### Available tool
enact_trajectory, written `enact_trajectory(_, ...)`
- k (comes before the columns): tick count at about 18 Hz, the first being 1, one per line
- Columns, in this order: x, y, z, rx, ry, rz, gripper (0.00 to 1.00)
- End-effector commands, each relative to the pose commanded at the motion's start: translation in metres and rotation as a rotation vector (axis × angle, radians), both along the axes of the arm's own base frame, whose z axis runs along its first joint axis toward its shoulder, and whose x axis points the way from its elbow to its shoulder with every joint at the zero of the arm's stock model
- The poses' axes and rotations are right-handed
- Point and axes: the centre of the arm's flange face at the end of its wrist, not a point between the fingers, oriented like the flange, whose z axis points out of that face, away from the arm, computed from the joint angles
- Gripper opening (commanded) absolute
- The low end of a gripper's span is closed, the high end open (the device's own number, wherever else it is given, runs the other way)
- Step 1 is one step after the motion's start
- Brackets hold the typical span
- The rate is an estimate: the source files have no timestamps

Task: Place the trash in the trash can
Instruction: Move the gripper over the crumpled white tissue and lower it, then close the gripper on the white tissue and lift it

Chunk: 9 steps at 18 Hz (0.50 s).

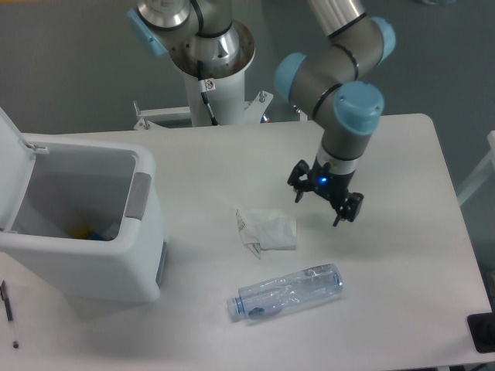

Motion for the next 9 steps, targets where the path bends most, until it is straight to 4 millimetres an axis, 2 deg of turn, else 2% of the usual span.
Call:
enact_trajectory(5,0.020,0.020,-0.011,-0.009,-0.007,-0.091,0.99)
enact_trajectory(9,0.032,0.024,-0.022,-0.023,-0.018,-0.149,0.94)
